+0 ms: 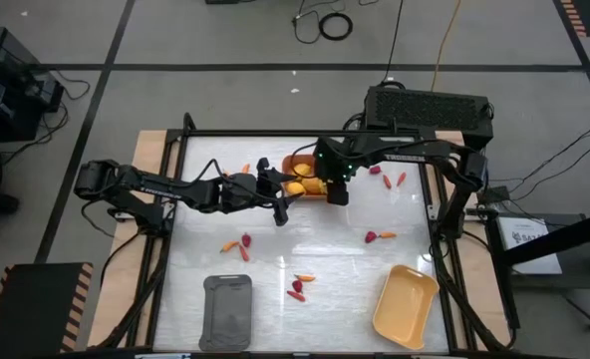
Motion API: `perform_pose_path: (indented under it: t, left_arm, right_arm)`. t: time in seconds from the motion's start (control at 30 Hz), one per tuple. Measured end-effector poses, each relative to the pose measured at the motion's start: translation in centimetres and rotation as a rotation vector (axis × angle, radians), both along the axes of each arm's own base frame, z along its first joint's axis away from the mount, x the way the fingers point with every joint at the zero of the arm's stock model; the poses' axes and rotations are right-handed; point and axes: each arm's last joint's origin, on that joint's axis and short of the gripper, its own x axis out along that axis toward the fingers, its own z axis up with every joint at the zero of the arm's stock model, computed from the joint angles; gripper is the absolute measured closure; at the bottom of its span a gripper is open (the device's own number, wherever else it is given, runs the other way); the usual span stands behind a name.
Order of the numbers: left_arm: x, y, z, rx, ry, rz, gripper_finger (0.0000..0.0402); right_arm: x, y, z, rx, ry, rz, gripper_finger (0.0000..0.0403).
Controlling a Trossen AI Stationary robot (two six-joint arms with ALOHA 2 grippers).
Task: Sort produce into baskets
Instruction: Put the yellow lemon into the orange bin
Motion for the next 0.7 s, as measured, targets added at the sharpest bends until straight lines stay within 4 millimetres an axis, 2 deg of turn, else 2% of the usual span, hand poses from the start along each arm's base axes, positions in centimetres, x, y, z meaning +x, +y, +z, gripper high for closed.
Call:
perform_pose_path:
  t: [0.43, 0.7]
  left_arm:
    - [0.00, 0.00, 0.00, 0.000, 0.000, 0.000, 0.0160]
    - [0.00, 0.00, 0.00, 0.000, 0.000, 0.000, 0.0160]
  right_arm:
    - [-0.24, -0.08, 0.14, -0.004, 0.010, 0.017, 0.0240]
    - [-0.31, -0.07, 0.13, 0.001, 0.016, 0.006, 0.0178]
